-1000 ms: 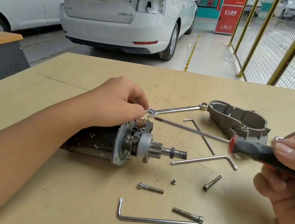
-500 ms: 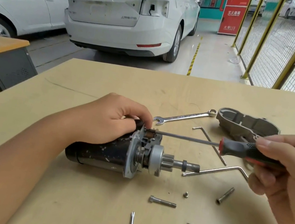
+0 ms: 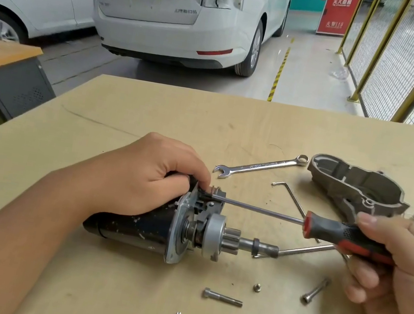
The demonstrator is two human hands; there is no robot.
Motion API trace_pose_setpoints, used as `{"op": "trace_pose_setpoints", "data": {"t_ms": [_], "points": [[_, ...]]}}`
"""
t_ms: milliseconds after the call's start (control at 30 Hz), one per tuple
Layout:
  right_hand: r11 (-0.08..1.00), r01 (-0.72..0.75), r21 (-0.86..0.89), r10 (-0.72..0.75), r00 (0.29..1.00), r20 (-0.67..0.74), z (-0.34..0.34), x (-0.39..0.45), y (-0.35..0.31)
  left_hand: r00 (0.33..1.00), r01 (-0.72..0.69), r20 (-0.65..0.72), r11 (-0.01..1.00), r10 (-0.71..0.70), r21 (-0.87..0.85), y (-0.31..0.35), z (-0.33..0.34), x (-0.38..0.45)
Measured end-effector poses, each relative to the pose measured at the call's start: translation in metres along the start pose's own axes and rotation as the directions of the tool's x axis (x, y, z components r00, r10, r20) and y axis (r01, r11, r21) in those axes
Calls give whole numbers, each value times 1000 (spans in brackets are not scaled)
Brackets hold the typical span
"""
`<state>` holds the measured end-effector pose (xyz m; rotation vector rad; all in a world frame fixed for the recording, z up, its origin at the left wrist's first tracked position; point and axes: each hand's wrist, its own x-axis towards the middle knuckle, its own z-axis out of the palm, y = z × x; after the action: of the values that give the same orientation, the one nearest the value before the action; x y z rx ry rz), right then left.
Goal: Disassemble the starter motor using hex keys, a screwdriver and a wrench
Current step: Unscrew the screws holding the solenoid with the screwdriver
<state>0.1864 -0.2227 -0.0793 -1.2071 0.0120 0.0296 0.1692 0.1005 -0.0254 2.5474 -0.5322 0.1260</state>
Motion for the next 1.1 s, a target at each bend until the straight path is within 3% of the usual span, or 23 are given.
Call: {"op": "trace_pose_setpoints", "data": {"t_ms": [633, 833, 1100], "points": [[999, -21, 32, 20, 1000, 21, 3, -1, -5, 998, -53, -42, 997, 51, -49, -9, 2, 2], [999, -32, 24, 31, 998, 59, -1, 1, -4, 999, -17, -42, 987, 10, -158, -14, 3, 1], [996, -84, -12, 85, 991, 99, -4, -2, -9, 999, 2, -36, 988, -8, -154, -12, 2, -1]]}}
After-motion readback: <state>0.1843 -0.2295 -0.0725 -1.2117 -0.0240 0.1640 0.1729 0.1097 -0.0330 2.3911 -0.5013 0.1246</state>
